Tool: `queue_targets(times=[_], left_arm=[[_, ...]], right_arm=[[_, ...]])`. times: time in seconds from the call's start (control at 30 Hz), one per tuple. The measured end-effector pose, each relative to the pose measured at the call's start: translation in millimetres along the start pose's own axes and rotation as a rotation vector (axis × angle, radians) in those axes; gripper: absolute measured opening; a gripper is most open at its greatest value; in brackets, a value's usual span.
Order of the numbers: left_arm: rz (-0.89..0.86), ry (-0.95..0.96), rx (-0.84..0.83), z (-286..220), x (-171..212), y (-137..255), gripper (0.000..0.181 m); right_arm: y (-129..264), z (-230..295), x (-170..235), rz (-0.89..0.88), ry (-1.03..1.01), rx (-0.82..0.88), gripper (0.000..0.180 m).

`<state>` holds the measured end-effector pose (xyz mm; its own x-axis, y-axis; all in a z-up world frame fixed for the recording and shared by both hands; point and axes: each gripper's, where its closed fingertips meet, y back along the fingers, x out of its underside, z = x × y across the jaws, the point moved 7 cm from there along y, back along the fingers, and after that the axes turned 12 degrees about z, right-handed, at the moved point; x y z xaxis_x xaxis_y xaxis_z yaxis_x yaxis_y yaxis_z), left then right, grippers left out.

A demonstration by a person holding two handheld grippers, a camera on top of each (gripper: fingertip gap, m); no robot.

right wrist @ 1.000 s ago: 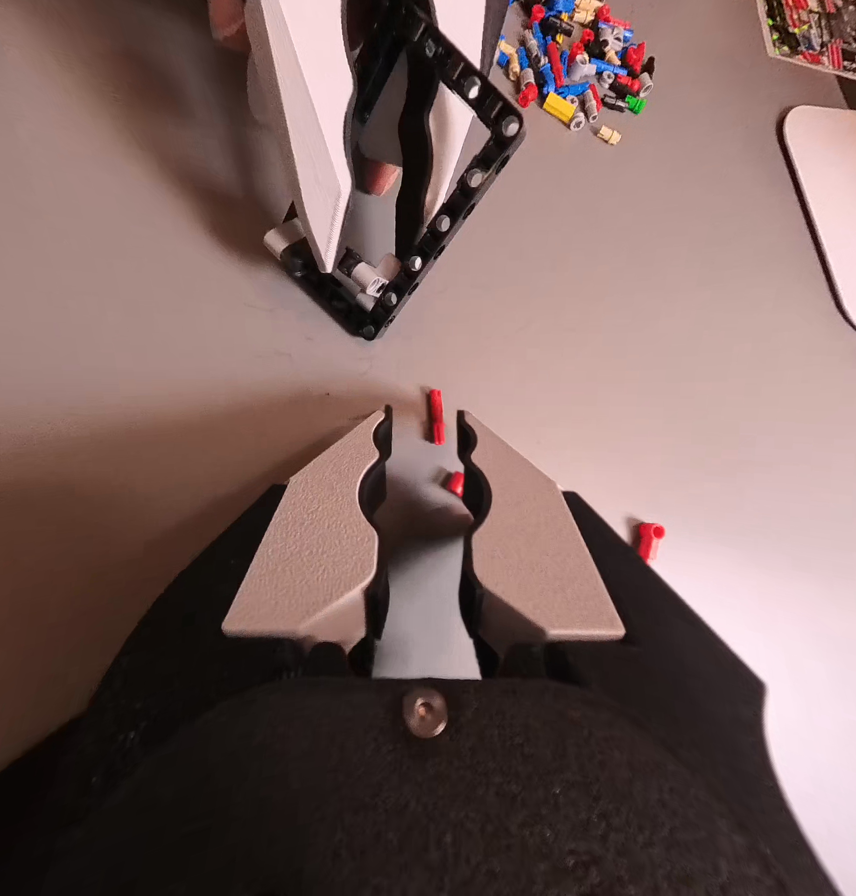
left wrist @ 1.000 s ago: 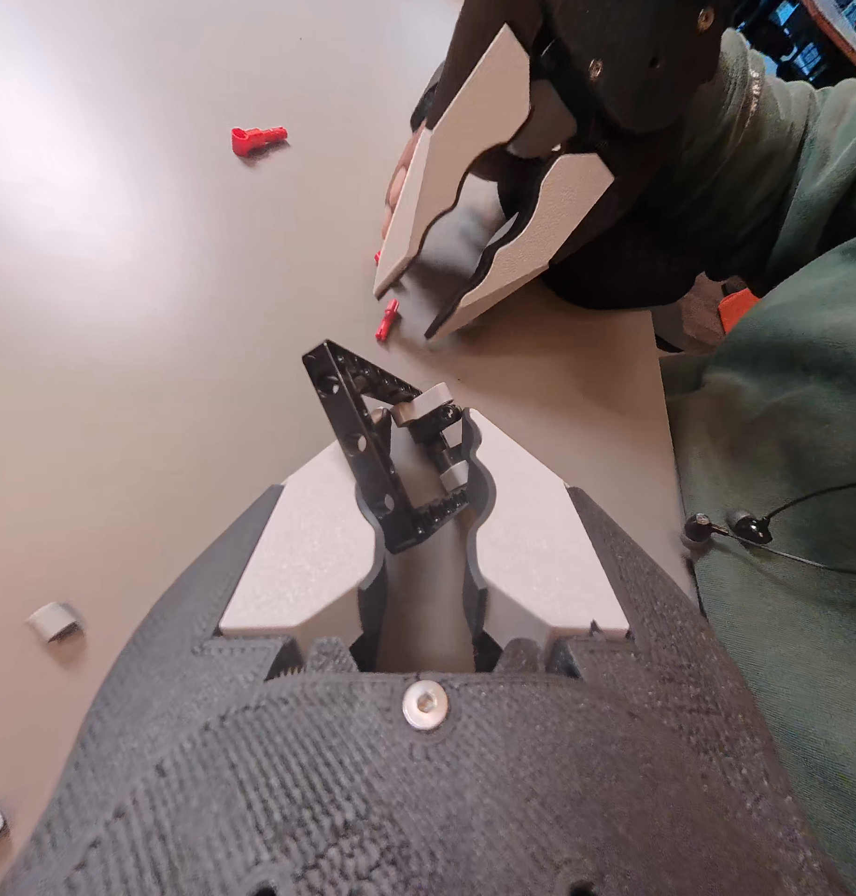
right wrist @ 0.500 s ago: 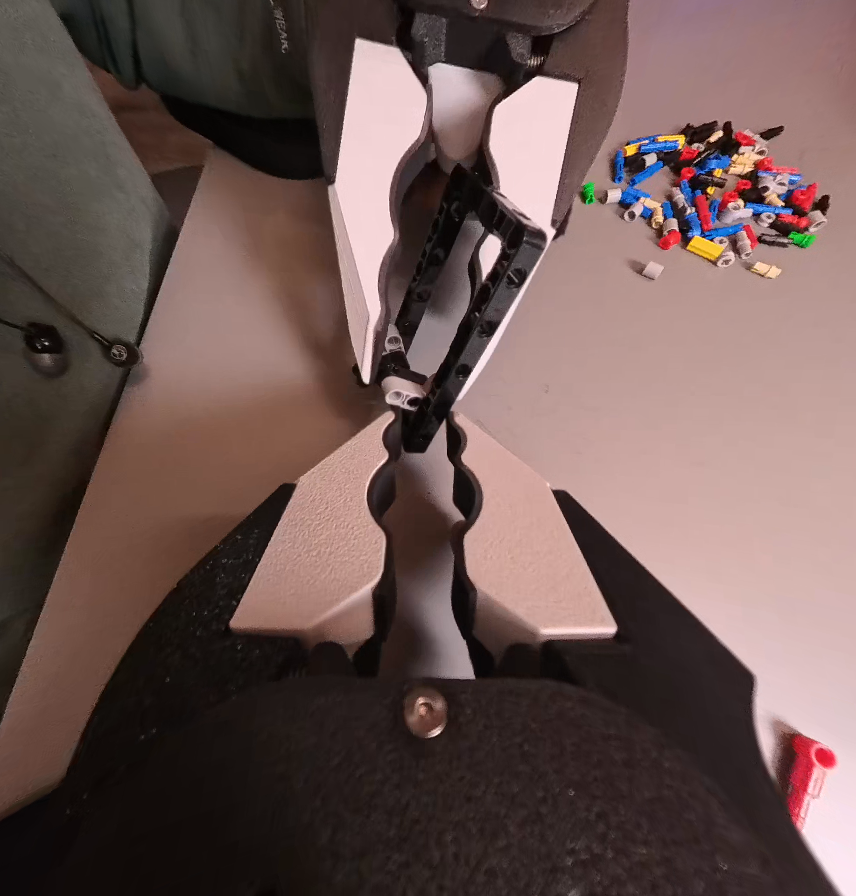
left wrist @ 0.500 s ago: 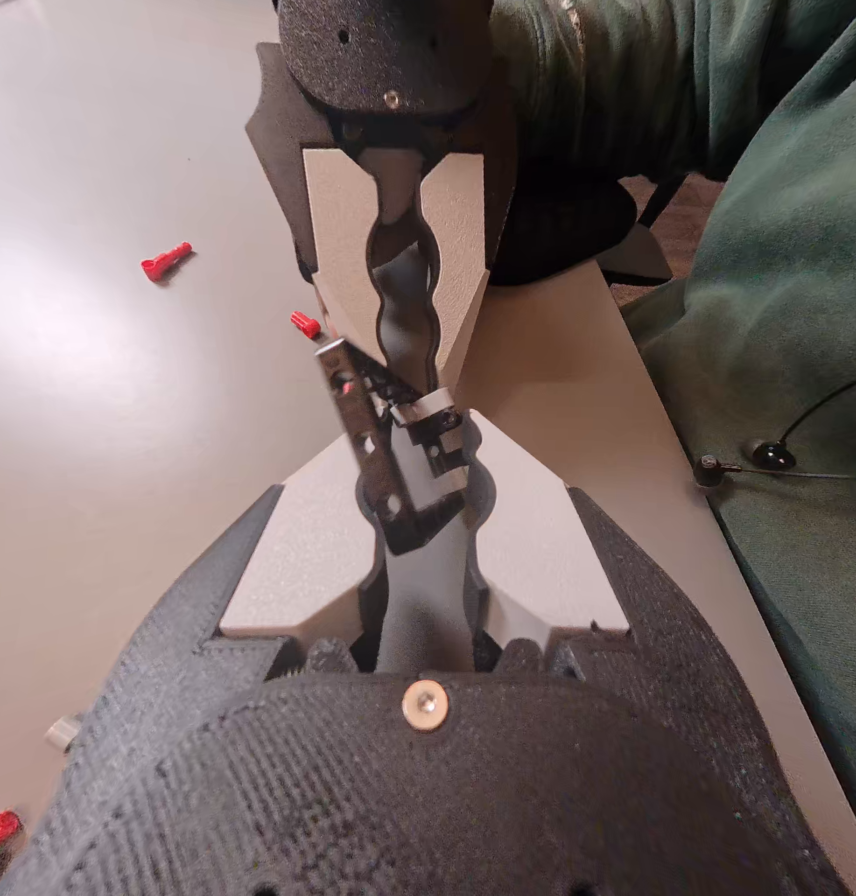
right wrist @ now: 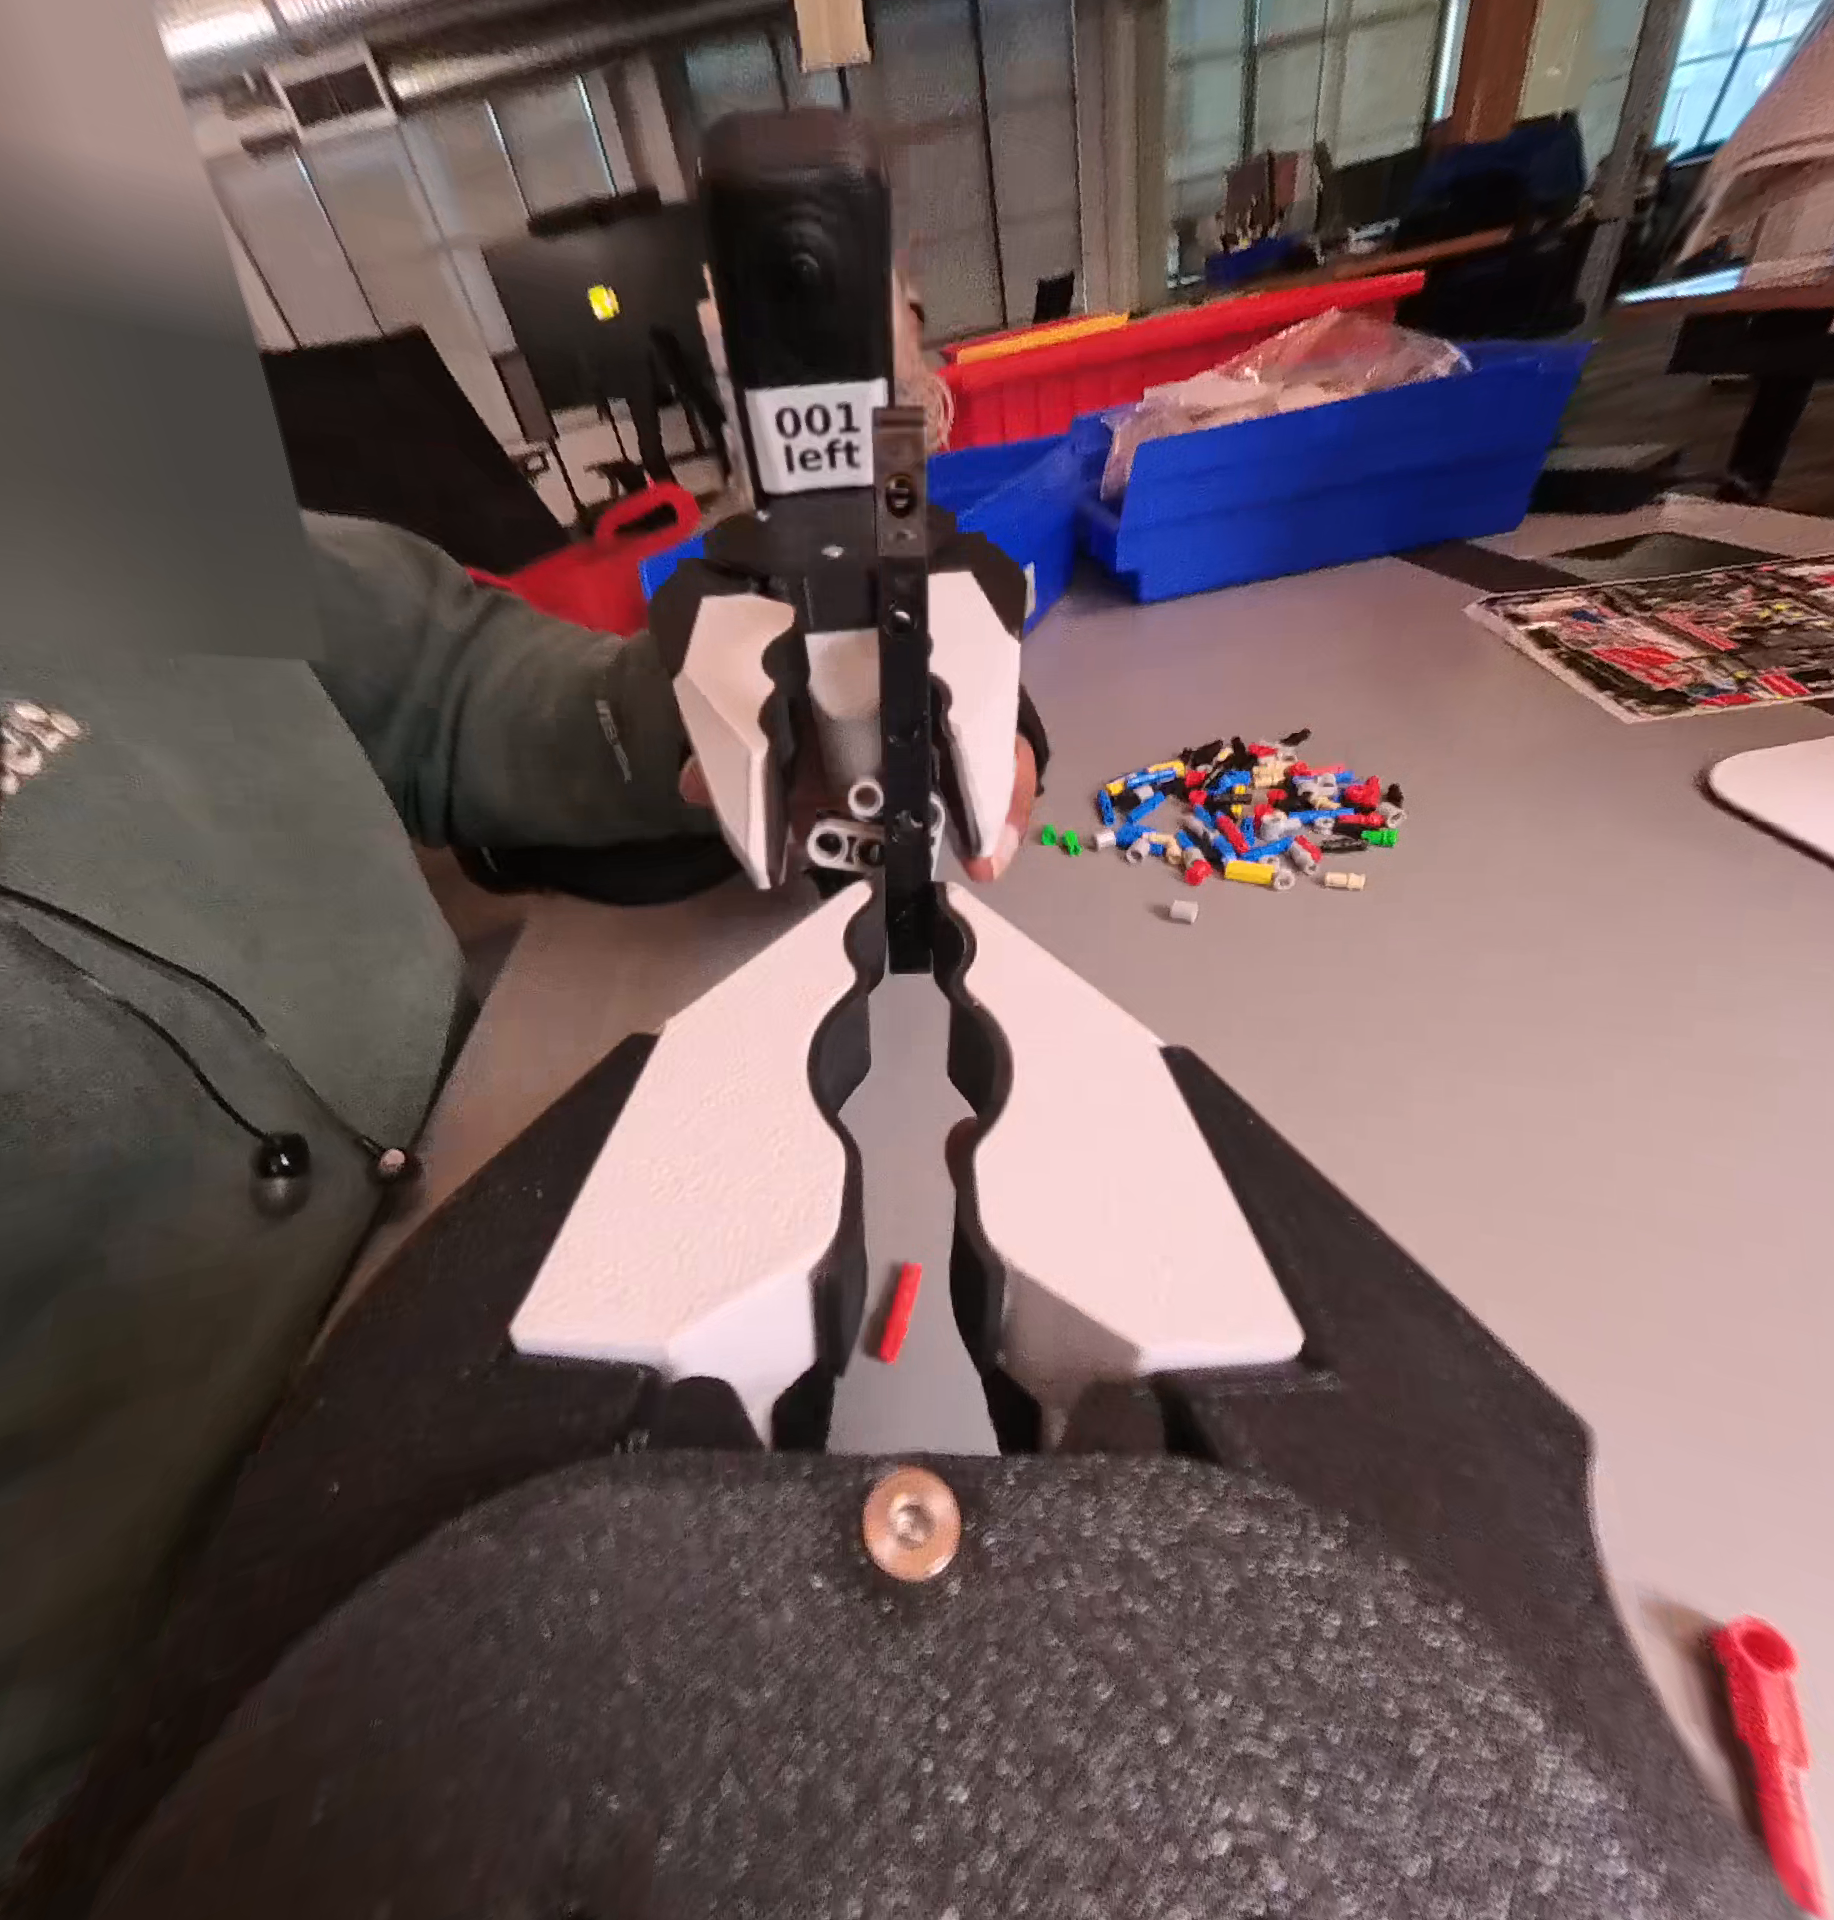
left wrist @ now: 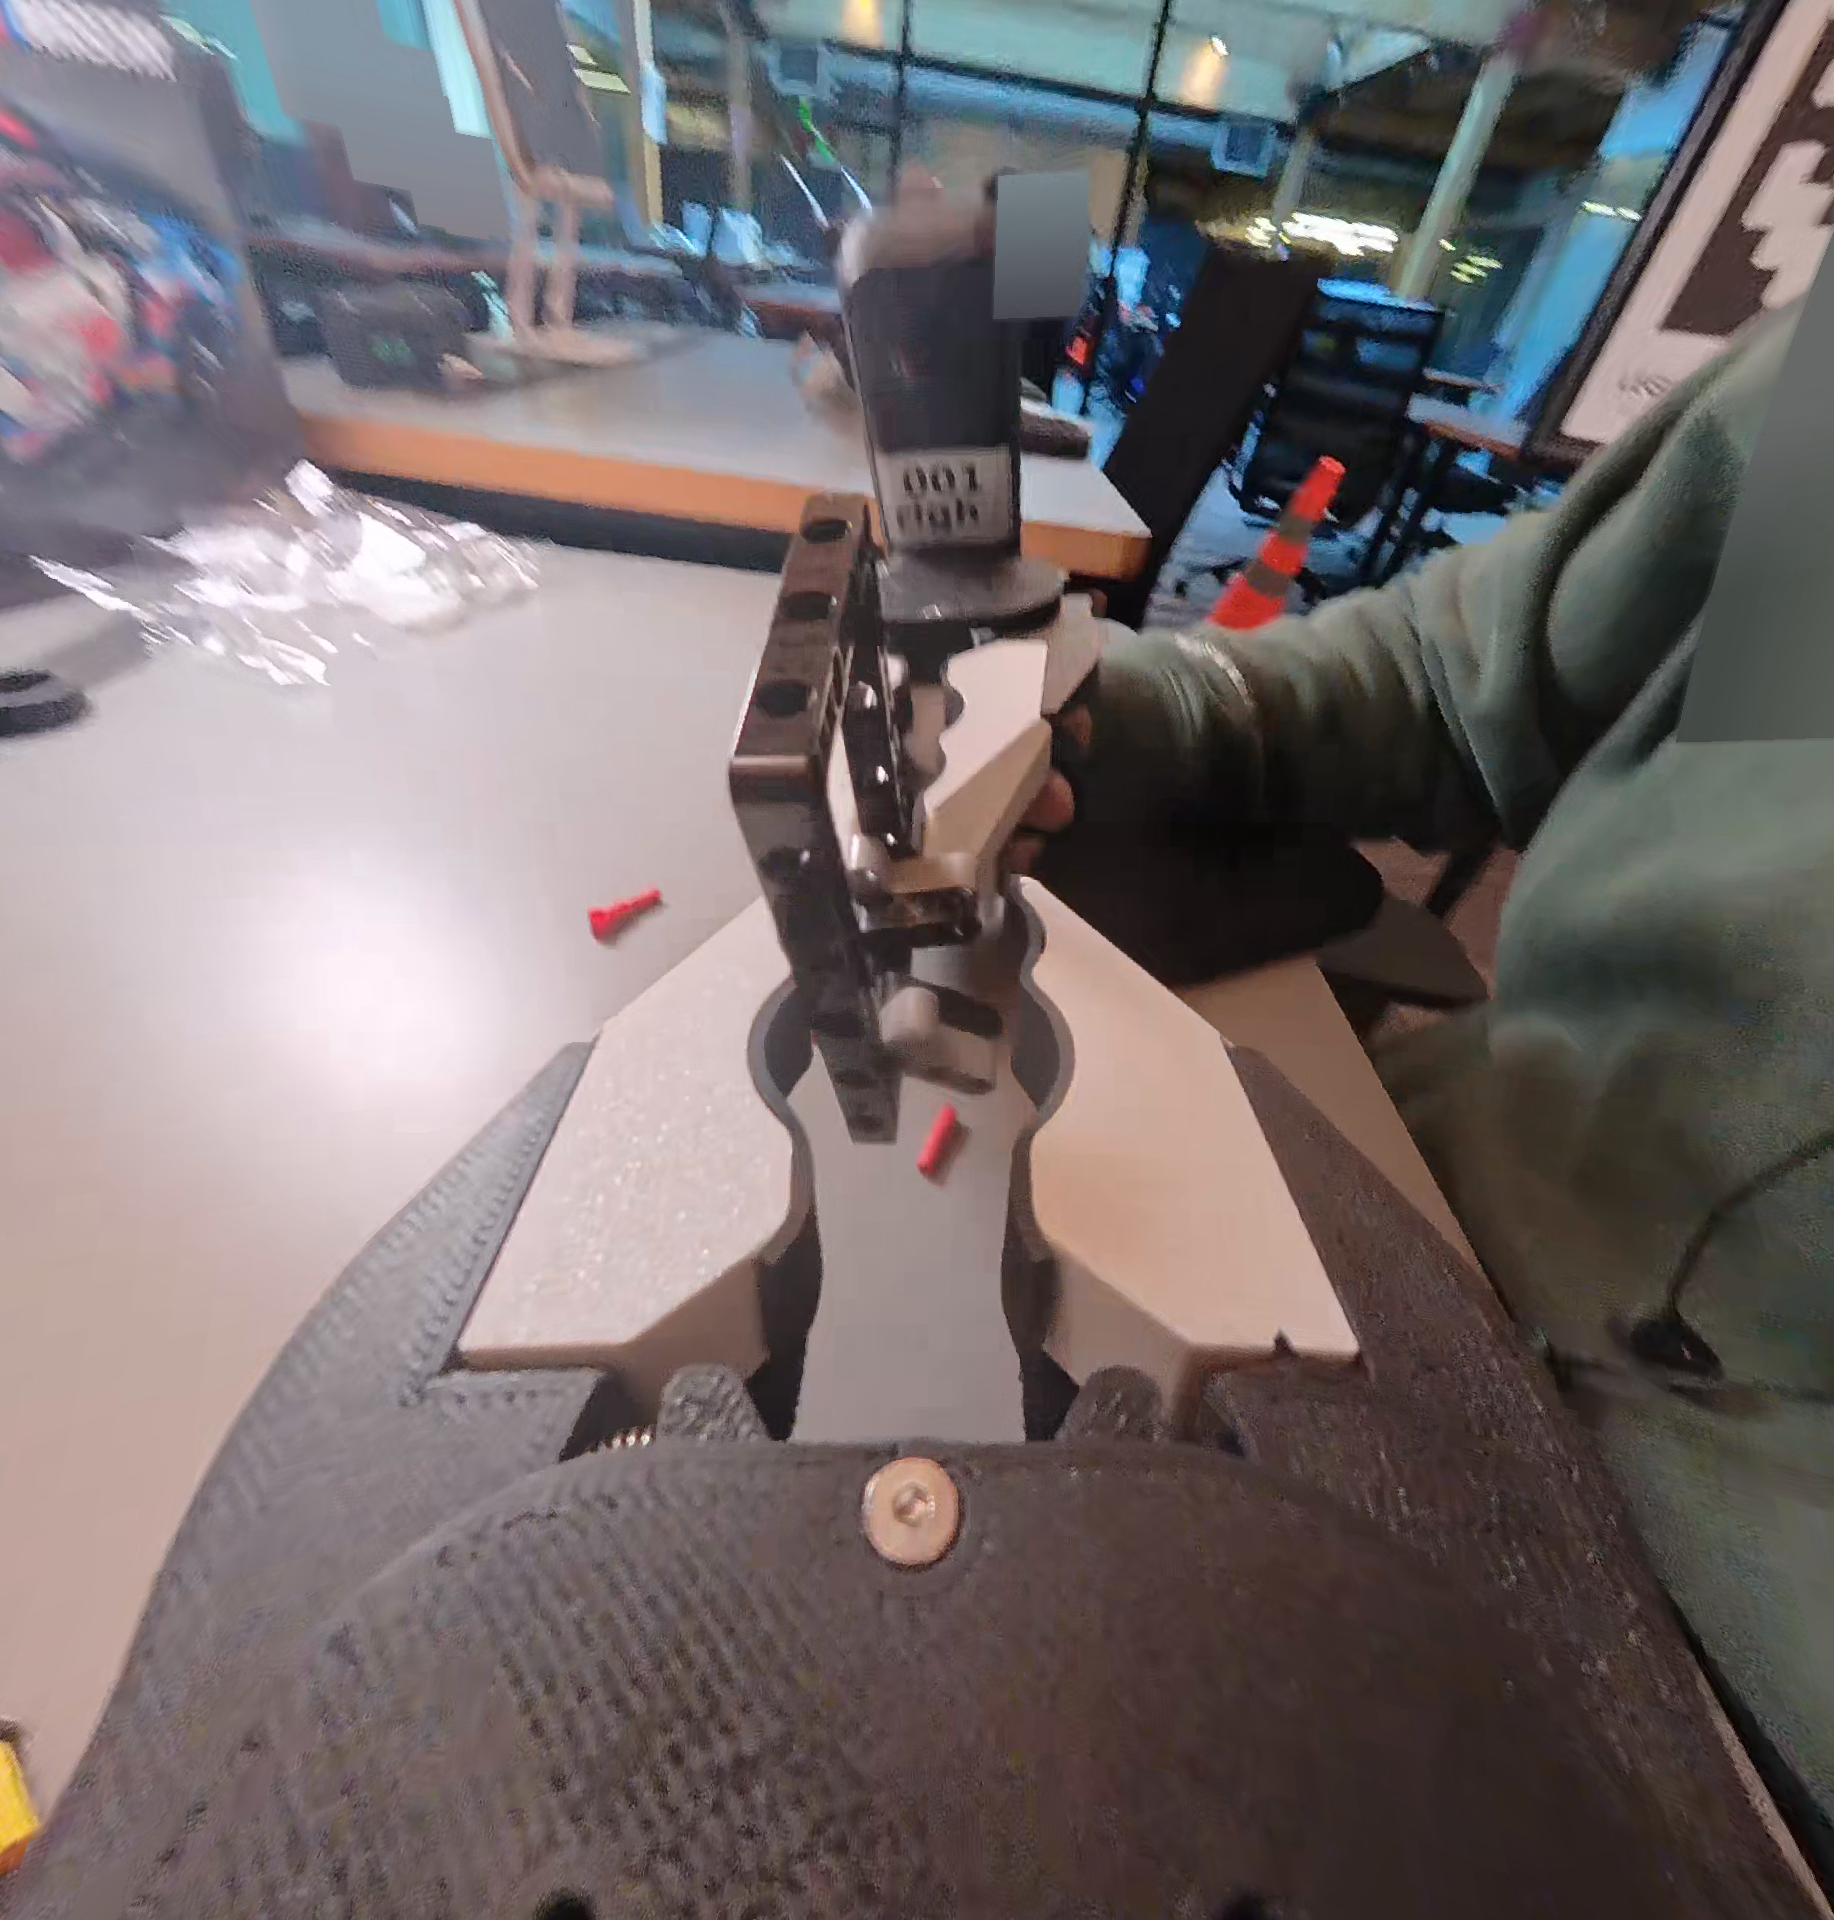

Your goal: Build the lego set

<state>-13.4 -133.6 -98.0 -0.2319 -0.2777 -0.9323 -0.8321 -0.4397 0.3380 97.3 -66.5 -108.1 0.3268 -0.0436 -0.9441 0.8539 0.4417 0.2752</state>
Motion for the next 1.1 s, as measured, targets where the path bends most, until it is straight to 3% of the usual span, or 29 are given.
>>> queue_targets(times=[0.13,0.8,1.0,1.1], left_arm=[[-0.055,-0.035,-0.076,-4.4,-11.9,5.3,0.027],[-0.062,-0.041,-0.09,-3.0,-11.5,10.3,0.025],[-0.075,-0.049,-0.122,0.6,-8.0,8.7,0.047],[-0.078,0.016,-0.12,5.2,-6.0,8.0,0.043]], right_arm=[[-2.9,1.7,-5.6,-0.079,-0.065,-0.06,0.006],[-10.5,-5.0,-2.2,-0.137,-0.301,-0.175,0.007],[-9.4,-7.3,-2.9,-0.162,-0.319,-0.156,0.006],[-7.7,-8.5,-3.9,-0.174,-0.291,-0.108,0.006]])
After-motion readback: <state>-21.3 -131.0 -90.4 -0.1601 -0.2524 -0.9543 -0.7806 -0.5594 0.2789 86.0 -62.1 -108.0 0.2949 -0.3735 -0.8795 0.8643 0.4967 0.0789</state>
